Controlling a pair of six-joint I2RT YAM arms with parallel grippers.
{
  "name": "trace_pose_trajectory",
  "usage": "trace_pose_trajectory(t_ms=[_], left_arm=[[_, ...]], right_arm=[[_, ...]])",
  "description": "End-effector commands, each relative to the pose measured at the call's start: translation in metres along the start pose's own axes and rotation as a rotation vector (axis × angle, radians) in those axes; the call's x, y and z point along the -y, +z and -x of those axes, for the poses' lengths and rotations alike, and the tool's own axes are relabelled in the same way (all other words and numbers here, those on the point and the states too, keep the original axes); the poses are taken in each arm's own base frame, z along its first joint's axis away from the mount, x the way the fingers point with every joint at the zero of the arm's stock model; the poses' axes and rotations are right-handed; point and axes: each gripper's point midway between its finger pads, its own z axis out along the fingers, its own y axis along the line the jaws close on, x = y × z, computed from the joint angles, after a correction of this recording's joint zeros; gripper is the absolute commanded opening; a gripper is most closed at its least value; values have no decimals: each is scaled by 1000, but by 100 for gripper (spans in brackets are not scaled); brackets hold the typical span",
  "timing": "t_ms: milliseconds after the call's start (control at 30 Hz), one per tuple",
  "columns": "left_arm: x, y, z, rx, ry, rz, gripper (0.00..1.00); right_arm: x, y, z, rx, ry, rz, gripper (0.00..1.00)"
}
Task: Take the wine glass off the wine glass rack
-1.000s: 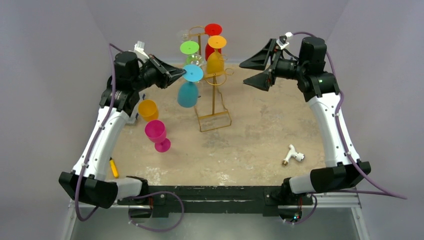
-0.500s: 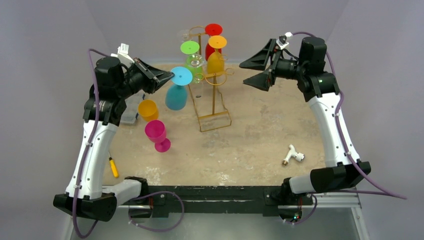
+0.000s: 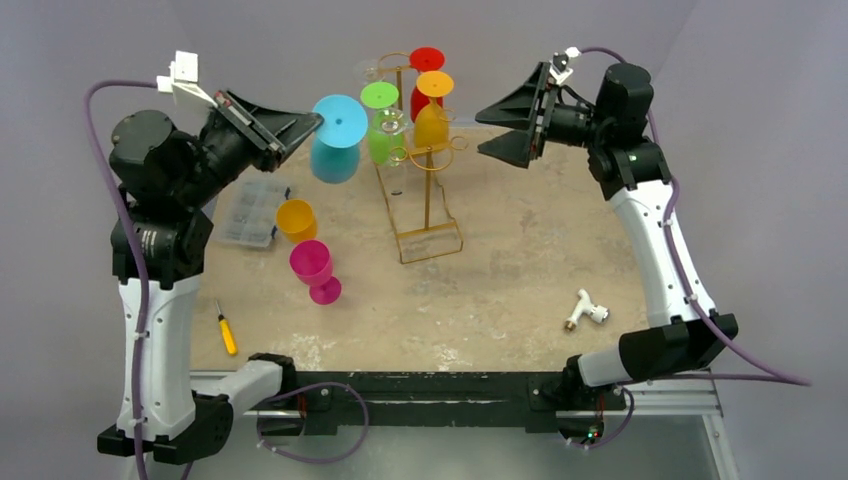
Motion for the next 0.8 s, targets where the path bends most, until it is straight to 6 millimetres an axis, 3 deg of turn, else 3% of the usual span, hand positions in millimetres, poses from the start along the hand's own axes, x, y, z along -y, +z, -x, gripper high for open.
trace_pose_trajectory(t_ms=[0, 200, 500, 633, 767], left_arm=[[54, -15, 18, 56, 38, -152, 0], [105, -26, 32, 100, 3, -357, 0], [165, -38, 52, 49, -232, -723, 0], [181, -46, 56, 35, -254, -750, 0], [191, -53, 69, 37, -349, -883, 0]], right_arm=[[-51, 0, -5, -22, -135, 156, 89], [-83, 2, 3, 1, -181, 284, 90], [-132, -2, 7, -9, -246, 517, 92], [-154, 1, 3, -37, -294, 589, 92], [-177, 4, -1, -52, -332, 657, 91]])
